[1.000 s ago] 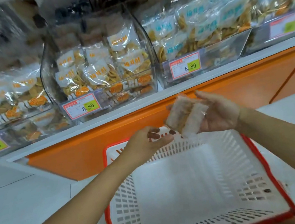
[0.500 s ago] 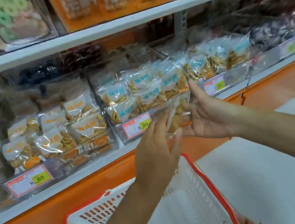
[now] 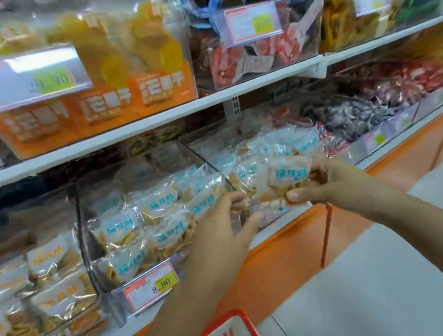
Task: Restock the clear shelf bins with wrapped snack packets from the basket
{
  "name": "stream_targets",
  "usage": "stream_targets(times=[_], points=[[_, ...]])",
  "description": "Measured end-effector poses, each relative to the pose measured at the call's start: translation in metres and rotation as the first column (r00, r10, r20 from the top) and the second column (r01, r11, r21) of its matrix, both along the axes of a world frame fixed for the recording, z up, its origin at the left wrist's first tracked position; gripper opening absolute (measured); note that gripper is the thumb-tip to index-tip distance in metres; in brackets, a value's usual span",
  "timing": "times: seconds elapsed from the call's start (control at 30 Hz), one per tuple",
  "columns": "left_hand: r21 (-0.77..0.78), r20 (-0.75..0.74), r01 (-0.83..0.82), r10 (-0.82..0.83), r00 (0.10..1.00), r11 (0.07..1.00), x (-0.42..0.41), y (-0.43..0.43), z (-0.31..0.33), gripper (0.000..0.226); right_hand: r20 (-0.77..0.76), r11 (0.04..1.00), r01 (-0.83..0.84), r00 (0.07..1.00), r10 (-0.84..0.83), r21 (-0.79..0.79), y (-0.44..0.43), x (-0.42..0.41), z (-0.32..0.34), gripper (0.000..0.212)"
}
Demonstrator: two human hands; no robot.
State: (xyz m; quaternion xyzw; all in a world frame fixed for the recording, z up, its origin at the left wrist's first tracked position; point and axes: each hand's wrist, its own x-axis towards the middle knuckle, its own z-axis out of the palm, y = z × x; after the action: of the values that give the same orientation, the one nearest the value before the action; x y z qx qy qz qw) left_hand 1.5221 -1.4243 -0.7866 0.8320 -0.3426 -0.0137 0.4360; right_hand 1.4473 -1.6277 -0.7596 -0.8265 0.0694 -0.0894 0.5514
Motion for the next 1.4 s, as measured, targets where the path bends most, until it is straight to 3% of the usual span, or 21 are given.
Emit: stream_targets(times=[0.13, 0.23, 0.37, 0.5, 0.67, 0.93, 1.1, 1.2, 1.27, 1.33, 1.4], points=[[0.289, 0.36, -0.117, 0.005, 0.933, 0.95, 0.042, -0.039, 0.025, 0.046, 0.065, 0.97, 0.243, 0.969, -0.24, -0.03, -0.052, 0.011, 0.006, 0.031], [0.542, 0.517, -0.259, -0.074, 0.853, 0.8, 0.074, -0.072, 0.037, 0.061, 0.053, 0.962, 0.262, 0.965, -0.258, -0.074, -0.065, 0.022, 0.007, 0.031], [0.783, 0.384, -0.216, -0.181, 0.905, 0.583, 0.098, -0.097, 0.042, 0.093, 0.004, 0.975, 0.182, 0.983, -0.183, -0.127, -0.068, 0.041, 0.001, 0.027], [0.874, 0.218, -0.099, -0.2, 0.955, 0.477, 0.109, -0.108, 0.044, 0.108, -0.006, 0.988, 0.135, 0.991, -0.136, -0.081, -0.071, 0.048, -0.004, 0.026], [0.844, 0.263, -0.141, -0.171, 0.949, 0.518, 0.116, -0.11, 0.037, 0.096, 0.025, 0.98, 0.16, 0.987, -0.158, -0.115, -0.069, 0.048, -0.008, 0.026], [0.772, 0.373, -0.253, -0.093, 0.923, 0.583, 0.128, -0.108, 0.048, 0.072, -0.057, 0.853, 0.107, 0.986, -0.158, -0.51, -0.033, 0.081, -0.009, 0.034], [0.802, 0.116, 0.018, -0.185, 0.976, 0.597, 0.138, -0.096, 0.061, 0.065, -0.154, 0.758, 0.019, 0.976, -0.156, -0.652, -0.024, 0.092, -0.007, 0.026], [0.812, -0.034, 0.14, -0.193, 0.981, 0.567, 0.15, -0.093, 0.078, 0.056, -0.272, 0.761, -0.092, 0.956, -0.113, -0.642, -0.026, 0.096, 0.0, 0.036], [0.794, -0.128, 0.222, -0.201, 0.971, 0.566, 0.158, -0.092, 0.086, 0.038, -0.343, 0.788, -0.154, 0.936, -0.077, -0.596, -0.022, 0.101, 0.004, 0.035], [0.721, -0.145, 0.251, -0.213, 0.966, 0.646, 0.16, -0.094, 0.088, 0.024, -0.386, 0.807, -0.163, 0.919, -0.086, -0.568, -0.017, 0.107, 0.005, 0.024], [0.608, -0.066, 0.197, -0.198, 0.978, 0.769, 0.155, -0.096, 0.086, 0.024, -0.385, 0.863, -0.109, 0.917, -0.104, -0.494, -0.017, 0.105, 0.001, 0.023]])
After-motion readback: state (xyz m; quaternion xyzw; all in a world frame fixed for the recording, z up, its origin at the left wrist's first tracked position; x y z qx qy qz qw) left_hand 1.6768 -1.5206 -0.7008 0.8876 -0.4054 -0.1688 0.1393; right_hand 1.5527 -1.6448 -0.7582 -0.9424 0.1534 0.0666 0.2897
